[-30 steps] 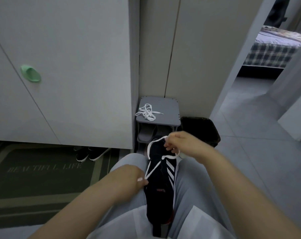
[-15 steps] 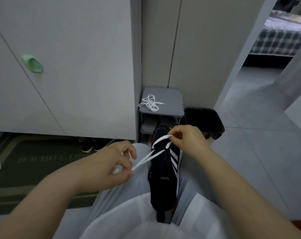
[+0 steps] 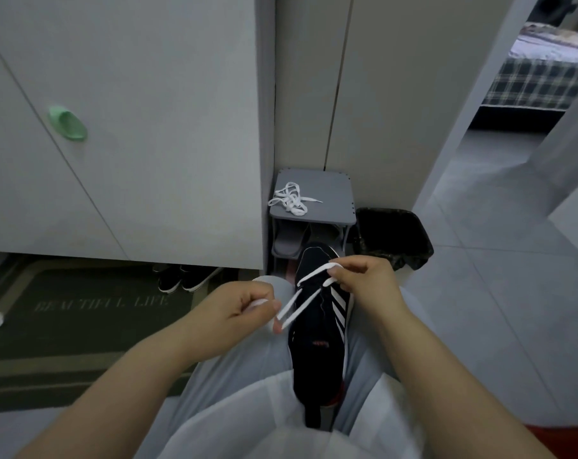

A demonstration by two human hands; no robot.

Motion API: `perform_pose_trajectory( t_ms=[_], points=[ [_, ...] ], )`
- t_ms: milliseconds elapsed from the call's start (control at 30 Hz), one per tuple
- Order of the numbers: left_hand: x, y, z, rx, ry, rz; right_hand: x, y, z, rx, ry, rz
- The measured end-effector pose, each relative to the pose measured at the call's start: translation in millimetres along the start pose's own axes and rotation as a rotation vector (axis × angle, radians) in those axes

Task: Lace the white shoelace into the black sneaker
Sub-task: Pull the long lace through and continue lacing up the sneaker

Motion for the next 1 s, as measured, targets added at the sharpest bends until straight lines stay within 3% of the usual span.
perform_pose_trajectory(
  t_ms=[200,300,433,533,700,833,1000],
  points=[
    [-10.7,25.5,21.6,0.215,0.078,-0.113,-9.9,-5.3,-7.1,-0.308,0.231,0.145],
    [-17.5,38.1,28.6,0.332,0.221,-0.097,-12.0,-2.9,-11.6,-0.336,0.242,0.177],
    [-29.5,42.4,20.5,0.292,0.419,-0.017,-19.1,0.2,-15.9,-0.357,0.309,0.155],
    [-34.4,33.8,11.0,0.248,0.532,0.094,-22.2,0.4,-15.9,-0.290,0.222,0.201],
    [-34.0,14.6,6.8,0.232,0.599,0.267,-20.8,2.7,-13.0,0.020,-0.245,0.244],
    [-21.4,9.0,4.4,0.247,0.658,0.269,-21.9,1.6,-12.3,0.056,-0.172,0.226],
    [-3.7,11.6,-2.6,0.236,0.607,0.223,-20.9,-1.6,-6.2,0.132,-0.292,0.274]
  ],
)
Point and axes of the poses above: each hand's wrist, its own y-axis towards the middle knuckle, its own x-axis out of the back of the hand, z = x × y, the point moved 7 cm from there along y, towards the middle knuckle, and after that the axes turned 15 degrees about x, right-handed, at the moved point
